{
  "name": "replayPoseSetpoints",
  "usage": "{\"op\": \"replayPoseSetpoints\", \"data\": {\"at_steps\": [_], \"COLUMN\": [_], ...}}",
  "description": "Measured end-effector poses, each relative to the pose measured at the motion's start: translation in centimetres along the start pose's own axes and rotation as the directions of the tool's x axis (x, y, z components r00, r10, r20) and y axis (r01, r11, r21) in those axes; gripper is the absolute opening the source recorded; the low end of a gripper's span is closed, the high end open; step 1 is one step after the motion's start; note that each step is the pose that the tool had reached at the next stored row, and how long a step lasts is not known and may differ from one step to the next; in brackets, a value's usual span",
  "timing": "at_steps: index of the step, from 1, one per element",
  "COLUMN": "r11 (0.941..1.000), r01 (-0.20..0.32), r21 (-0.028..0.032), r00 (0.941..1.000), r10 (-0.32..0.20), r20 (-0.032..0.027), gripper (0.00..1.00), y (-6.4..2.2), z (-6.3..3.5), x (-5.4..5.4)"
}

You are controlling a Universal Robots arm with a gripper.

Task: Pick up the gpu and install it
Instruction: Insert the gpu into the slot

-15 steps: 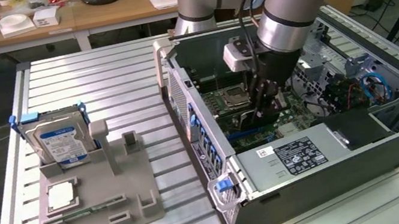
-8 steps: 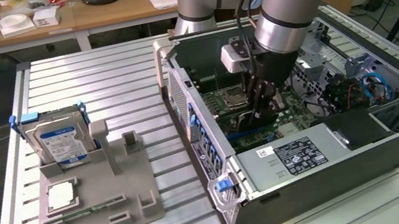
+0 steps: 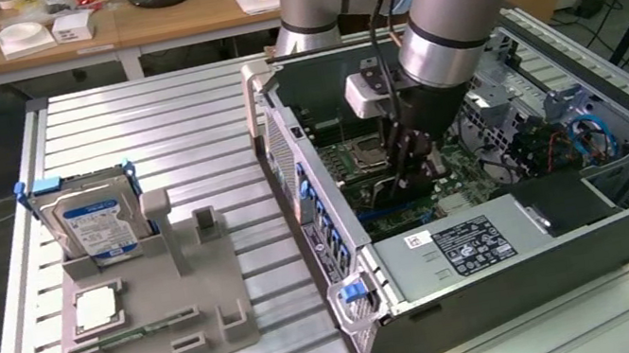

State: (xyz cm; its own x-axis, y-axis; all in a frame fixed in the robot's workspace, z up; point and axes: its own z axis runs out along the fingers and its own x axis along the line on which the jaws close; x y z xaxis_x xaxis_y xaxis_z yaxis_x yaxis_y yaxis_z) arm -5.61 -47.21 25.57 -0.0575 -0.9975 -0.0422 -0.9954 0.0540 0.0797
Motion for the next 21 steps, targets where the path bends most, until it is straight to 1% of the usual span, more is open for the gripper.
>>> {"op": "replayPoseSetpoints", "data": {"at_steps": [2,6,11,13,15,16,18,21], "r11": [1.0,1.0,1.0,1.0,1.0,0.9999,0.9999,0.9999], "r01": [0.0,0.002,0.002,0.002,0.002,0.002,0.002,0.002], "r21": [-0.0013,-0.0046,-0.0074,-0.0084,-0.0092,-0.0098,-0.0111,-0.0112], "r00": [1.0,0.9999,0.9999,0.9998,0.9998,0.9998,0.9998,0.9998], "r10": [0.0,-0.001,-0.002,-0.002,-0.002,-0.002,-0.002,-0.002], "r20": [0.0028,0.011,0.0165,0.0191,0.0205,0.0203,0.0198,0.0201], "gripper": [0.26,0.26,0.26,0.26,0.26,0.26,0.26,0.26], "y": [0.03,0.07,0.04,0.02,0.0,-0.01,-0.01,-0.02], "z": [0.01,0.01,0.09,0.32,0.64,0.72,0.75,0.77], "x": [0.0,-0.02,-0.08,-0.07,-0.06,-0.06,-0.05,-0.05]}}
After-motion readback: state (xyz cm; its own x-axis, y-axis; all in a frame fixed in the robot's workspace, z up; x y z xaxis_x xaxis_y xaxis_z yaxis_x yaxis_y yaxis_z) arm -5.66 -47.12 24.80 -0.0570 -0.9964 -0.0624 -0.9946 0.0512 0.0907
